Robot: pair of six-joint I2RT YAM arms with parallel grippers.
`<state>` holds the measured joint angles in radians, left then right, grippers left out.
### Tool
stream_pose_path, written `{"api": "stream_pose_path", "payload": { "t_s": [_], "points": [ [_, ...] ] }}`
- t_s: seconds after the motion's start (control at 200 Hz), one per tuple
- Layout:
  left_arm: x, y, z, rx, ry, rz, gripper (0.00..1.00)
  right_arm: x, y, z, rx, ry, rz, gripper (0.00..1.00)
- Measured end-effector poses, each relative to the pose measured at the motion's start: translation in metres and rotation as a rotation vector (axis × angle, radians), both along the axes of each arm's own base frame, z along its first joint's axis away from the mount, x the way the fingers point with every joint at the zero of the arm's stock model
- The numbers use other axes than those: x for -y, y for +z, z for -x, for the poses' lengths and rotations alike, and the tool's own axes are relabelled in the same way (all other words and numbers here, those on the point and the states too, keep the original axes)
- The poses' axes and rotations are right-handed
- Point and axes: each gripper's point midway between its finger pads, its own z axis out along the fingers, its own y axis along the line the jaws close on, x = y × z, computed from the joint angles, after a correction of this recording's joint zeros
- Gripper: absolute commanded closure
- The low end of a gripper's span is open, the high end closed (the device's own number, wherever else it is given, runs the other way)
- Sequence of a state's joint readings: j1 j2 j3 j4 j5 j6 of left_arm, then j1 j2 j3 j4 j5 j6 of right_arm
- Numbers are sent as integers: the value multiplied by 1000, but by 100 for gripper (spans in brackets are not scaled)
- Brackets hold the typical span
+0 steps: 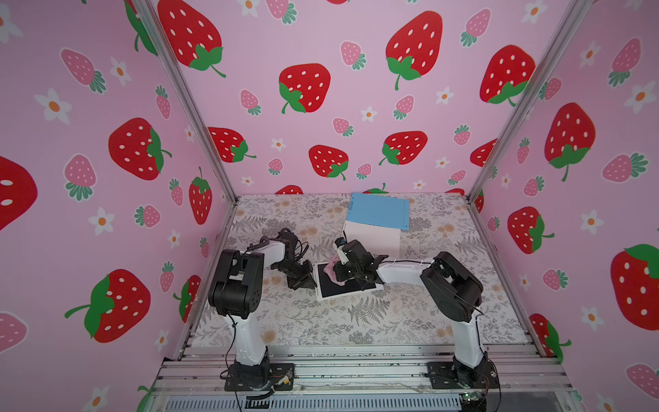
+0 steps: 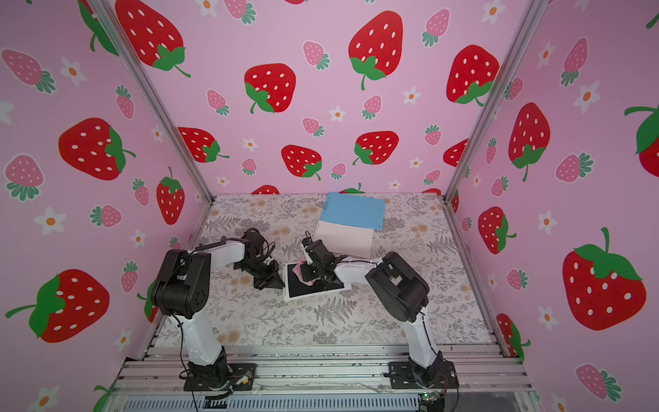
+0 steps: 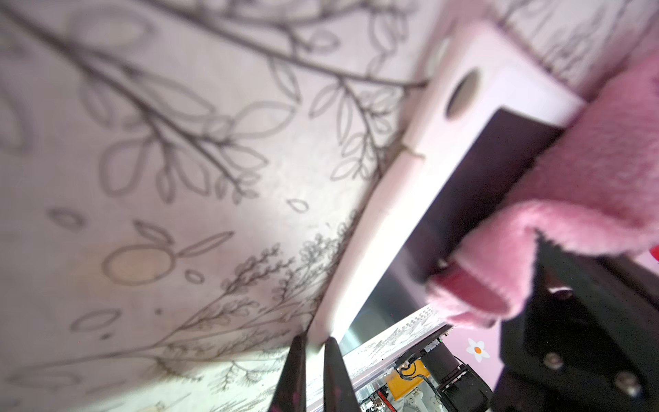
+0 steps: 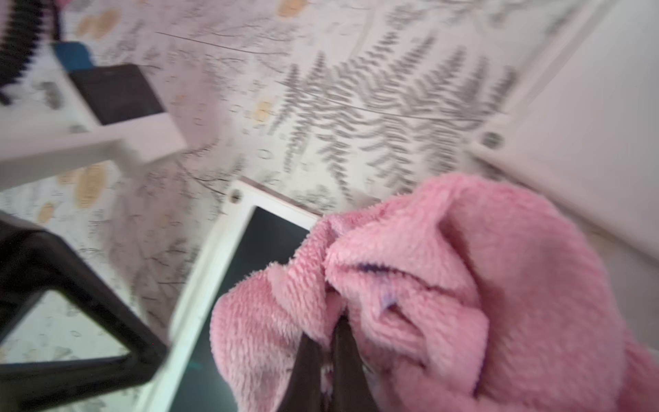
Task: Wipe the drawing tablet
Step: Wipe the dirt from the drawing tablet.
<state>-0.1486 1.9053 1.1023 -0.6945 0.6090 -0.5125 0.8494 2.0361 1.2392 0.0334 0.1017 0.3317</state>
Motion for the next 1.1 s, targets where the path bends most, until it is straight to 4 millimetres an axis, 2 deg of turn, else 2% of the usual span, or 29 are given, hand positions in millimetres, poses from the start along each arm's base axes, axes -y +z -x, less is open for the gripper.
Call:
{"api": "stream_pose_path", "payload": {
  "t_s": [0.045,0.105,0.19,0.265,0.34,0.42,0.51,0.545,0.605,0.71,0.775,0.845,0.91,0.986,1.046,1.101],
  "points": [
    [0,0,0,-2,1,-1,91,-6,2,1,7,14,-2,100],
    [0,0,0,-4,4,-6,91,-29,6,8,25,54,1,100],
    [0,0,0,-3,1,-11,91,-69,5,33,37,140,-4,100],
    [0,0,0,-3,-1,-16,91,-80,-1,56,27,184,2,100],
    [0,1,0,-4,-2,-17,91,-65,-7,62,7,174,2,100],
    [0,1,-1,-4,-3,-20,91,-18,-12,44,-14,88,17,100],
    [0,0,0,-7,-6,-25,91,7,-8,35,-15,42,19,100],
    [0,0,0,-8,-6,-25,91,5,-5,34,-8,42,15,100],
    [1,0,0,-9,-6,-26,91,-10,-1,43,9,72,19,100],
    [0,0,-1,-11,-8,-29,91,-57,0,76,24,180,18,100],
    [0,0,0,-15,-9,-30,91,-69,-1,92,28,204,18,100],
    [0,0,-1,-16,-10,-32,91,-56,-6,92,21,184,32,100],
    [1,0,-1,-17,-11,-34,91,-27,-14,80,-2,132,33,100],
    [1,0,-1,-18,-11,-34,91,-1,-11,71,-6,87,28,100],
    [1,0,-1,-18,-11,-34,91,7,-7,67,-3,71,25,100],
    [1,0,-1,-20,-12,-35,91,-3,-2,70,5,90,20,100]
  ]
}}
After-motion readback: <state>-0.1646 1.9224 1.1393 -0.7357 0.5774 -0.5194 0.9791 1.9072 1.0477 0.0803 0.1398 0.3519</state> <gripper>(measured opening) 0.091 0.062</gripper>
